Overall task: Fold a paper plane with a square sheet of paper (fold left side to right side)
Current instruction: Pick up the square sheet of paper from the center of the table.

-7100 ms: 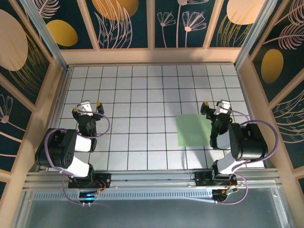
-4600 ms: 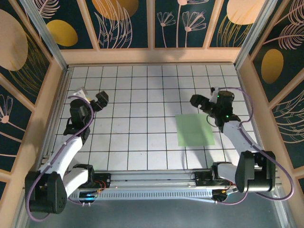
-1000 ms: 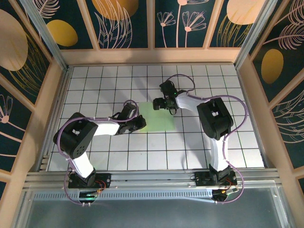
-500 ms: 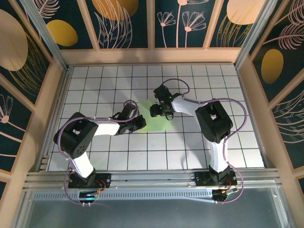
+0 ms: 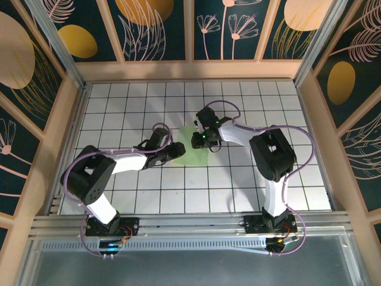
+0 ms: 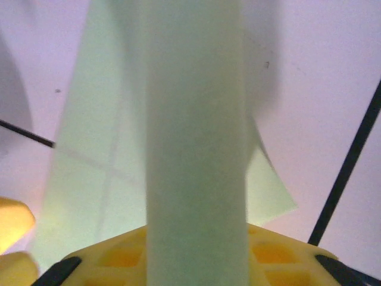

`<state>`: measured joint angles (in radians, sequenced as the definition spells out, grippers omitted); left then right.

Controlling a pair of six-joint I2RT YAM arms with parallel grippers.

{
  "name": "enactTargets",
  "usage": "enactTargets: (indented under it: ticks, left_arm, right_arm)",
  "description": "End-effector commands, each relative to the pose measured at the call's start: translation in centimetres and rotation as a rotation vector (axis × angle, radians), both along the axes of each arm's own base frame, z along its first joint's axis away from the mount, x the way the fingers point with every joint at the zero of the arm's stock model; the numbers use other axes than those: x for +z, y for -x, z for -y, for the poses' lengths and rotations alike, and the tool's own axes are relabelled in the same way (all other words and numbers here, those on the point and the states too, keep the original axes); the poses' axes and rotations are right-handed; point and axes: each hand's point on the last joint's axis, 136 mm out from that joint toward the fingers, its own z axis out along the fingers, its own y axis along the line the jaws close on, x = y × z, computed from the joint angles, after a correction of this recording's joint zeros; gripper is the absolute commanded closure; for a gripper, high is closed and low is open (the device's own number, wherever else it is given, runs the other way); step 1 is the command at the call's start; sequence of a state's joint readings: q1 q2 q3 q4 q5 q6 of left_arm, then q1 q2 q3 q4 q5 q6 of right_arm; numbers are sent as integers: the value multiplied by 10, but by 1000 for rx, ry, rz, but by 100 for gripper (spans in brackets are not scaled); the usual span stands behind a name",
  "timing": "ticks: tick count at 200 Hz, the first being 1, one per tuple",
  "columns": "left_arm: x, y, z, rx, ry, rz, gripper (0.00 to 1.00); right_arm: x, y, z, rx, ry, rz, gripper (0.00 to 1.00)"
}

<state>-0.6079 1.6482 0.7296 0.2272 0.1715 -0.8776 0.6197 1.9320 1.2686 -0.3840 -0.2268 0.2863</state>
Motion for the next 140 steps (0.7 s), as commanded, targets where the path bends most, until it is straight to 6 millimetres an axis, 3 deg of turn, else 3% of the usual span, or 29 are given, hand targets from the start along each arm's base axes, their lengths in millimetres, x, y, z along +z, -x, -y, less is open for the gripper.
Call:
enactTargets:
  ticks: [1, 22, 26, 55, 91, 112, 140]
  left_arm:
    - [25, -8, -20, 43, 3, 64, 49]
    - [43, -12, -40, 68, 50, 106, 40]
    - [46, -12, -44, 73, 62, 115, 38]
    - [80, -14, -62, 60, 191, 224, 22]
    - [154, -1, -57, -67, 382, 488, 1]
    - [193, 13, -47, -169, 460, 615, 1]
    - [226, 25, -36, -287, 521, 695, 1]
  right_arm:
    - [33, 2, -2, 28, -157, 5, 73]
    - [51, 10, -7, 66, -264, 3, 76]
    - [55, 4, 1, 48, -286, 6, 76]
    - [97, 9, 5, 105, -460, 42, 76]
    - [156, 18, 14, 186, -580, 132, 77]
    - [191, 33, 12, 262, -654, 173, 76]
    - [234, 58, 8, 372, -762, 210, 77]
